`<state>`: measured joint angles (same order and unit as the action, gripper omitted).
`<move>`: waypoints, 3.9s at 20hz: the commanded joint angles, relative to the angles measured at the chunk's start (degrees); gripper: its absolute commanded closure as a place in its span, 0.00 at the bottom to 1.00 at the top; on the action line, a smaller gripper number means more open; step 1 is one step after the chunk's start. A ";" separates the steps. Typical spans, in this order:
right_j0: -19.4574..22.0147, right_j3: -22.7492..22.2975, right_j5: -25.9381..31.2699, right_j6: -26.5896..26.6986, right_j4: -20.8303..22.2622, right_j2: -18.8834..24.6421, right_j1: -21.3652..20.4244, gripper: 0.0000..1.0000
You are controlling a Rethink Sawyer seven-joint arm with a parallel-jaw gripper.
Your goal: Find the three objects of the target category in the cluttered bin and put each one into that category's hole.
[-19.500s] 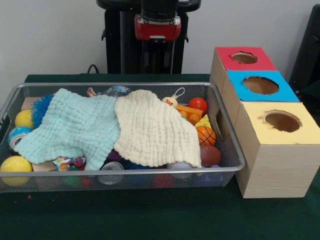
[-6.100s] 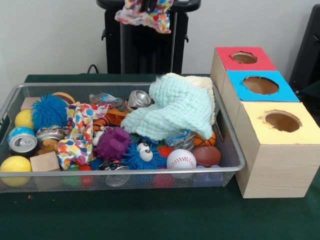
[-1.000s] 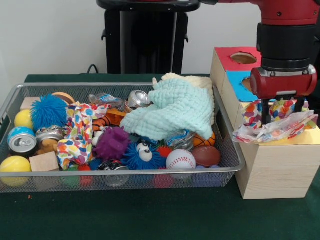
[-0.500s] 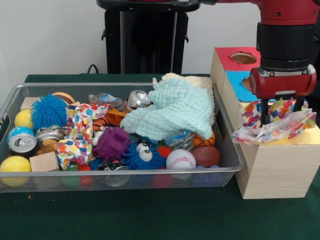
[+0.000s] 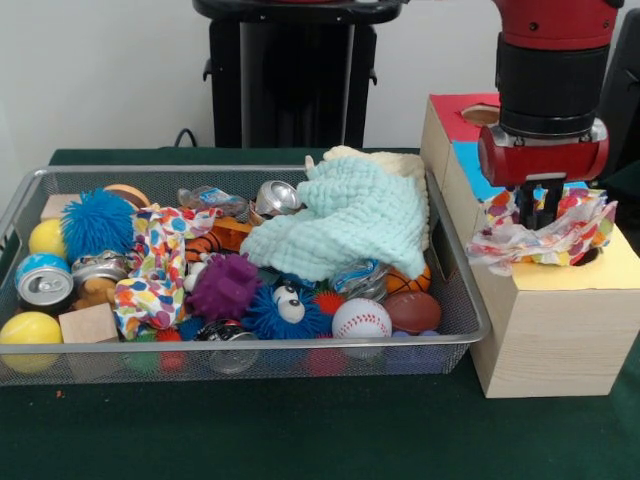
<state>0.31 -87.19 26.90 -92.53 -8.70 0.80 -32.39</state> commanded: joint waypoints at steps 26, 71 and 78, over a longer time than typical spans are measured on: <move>3.77 -10.70 -16.41 -13.61 -6.67 11.74 13.43 1.00; -14.16 0.29 18.56 -10.95 -7.65 -13.32 19.61 1.00; -12.53 -0.76 3.71 -8.63 -7.25 -10.88 22.18 1.00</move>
<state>-14.16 -76.27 32.93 -92.60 -19.75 -15.28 -19.92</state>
